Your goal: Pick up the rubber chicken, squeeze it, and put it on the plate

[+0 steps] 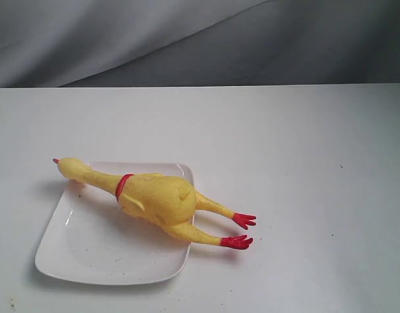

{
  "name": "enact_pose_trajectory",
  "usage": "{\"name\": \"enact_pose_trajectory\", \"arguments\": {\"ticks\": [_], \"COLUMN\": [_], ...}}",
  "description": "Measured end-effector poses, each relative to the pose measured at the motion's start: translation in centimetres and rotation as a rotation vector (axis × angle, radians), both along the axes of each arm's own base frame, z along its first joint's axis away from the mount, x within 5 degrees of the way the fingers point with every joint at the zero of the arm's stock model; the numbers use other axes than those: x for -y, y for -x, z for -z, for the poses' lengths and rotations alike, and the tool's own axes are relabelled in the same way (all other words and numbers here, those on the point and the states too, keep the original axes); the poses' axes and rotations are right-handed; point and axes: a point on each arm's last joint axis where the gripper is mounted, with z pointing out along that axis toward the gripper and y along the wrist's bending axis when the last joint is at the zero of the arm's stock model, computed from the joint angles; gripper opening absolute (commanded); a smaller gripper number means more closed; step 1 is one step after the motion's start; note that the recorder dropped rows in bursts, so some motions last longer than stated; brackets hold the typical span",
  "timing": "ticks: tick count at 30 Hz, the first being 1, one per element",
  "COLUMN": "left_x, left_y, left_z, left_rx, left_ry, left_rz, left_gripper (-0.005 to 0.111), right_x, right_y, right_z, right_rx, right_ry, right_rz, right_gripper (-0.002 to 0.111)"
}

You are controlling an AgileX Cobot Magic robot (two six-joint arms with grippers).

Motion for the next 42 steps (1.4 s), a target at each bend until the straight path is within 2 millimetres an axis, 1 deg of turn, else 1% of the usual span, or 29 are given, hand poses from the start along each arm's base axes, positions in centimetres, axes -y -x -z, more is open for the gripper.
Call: {"name": "enact_pose_trajectory", "arguments": {"ticks": [4,9,15,20,23,24,26,42], "left_x": [0.1,0.2,0.3,0.2,0.2,0.2,0.2,0.2], "left_y": [-1.0,-3.0,-5.0,-5.8,-6.1,-6.1,-6.1,-6.1], "left_z": [1.6,5.0,10.5,14.7,16.6,16.9,17.0,17.0], "left_rx": [-0.052,-0.157,-0.313,-0.433,-0.485,-0.498,-0.501,-0.498], "left_ry": [0.042,0.145,0.269,0.332,0.351,0.364,0.370,0.373], "left_rz": [0.033,0.085,0.123,0.117,0.111,0.112,0.111,0.113], "left_gripper": [0.000,0.000,0.000,0.000,0.000,0.000,0.000,0.000], "right_x": [0.0,0.0,0.0,0.0,0.0,0.0,0.0,0.0], "right_y": [0.0,0.0,0.0,0.0,0.0,0.0,0.0,0.0], "right_z": [0.0,0.0,0.0,0.0,0.0,0.0,0.0,0.0], "right_rx": [0.000,0.000,0.000,0.000,0.000,0.000,0.000,0.000], "right_ry": [0.000,0.000,0.000,0.000,0.000,0.000,0.000,0.000], "right_rz": [0.000,0.000,0.000,0.000,0.000,0.000,0.000,0.000], "right_gripper": [0.000,0.000,0.000,0.000,0.000,0.000,0.000,0.000]}}
